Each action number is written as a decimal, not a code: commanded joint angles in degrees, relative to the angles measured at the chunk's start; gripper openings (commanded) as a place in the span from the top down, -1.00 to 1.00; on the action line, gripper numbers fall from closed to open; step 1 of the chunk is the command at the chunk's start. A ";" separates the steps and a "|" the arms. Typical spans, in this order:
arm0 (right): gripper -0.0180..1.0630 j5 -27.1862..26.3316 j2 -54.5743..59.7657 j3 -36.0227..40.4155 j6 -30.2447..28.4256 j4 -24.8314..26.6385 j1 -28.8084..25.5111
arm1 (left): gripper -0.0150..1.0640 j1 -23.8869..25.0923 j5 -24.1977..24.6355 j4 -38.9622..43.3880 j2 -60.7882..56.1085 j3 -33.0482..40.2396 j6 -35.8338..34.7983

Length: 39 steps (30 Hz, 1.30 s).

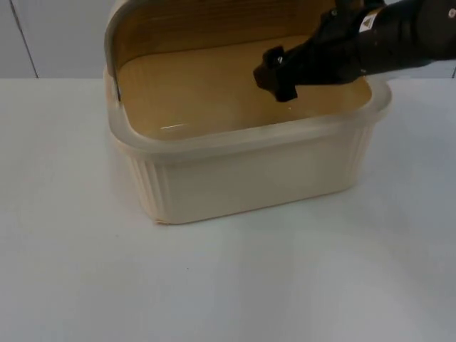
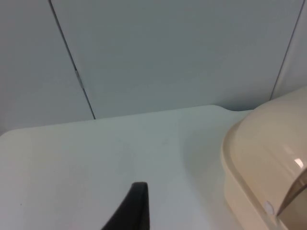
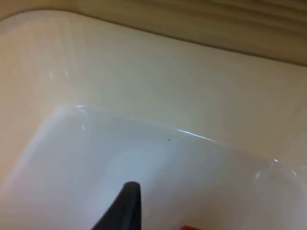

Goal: Open the box lid with the left hand, place the block into the box with the right hand, then close the box lid with the left hand.

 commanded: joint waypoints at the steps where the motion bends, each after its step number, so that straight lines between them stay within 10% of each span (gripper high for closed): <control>1: -0.98 2.72 -2.61 -0.33 -0.52 -0.33 -0.08 | -0.95 -0.06 0.19 0.06 -0.11 -0.26 -0.02; 7: -0.98 12.68 -7.83 -0.33 -0.52 -0.33 -0.08 | -0.95 -0.06 0.19 0.06 -0.11 -0.26 -0.02; 39: -0.98 16.15 -43.00 -0.33 2.20 -0.33 -5.84 | -0.95 -0.06 1.55 -0.05 -0.11 -0.26 -0.02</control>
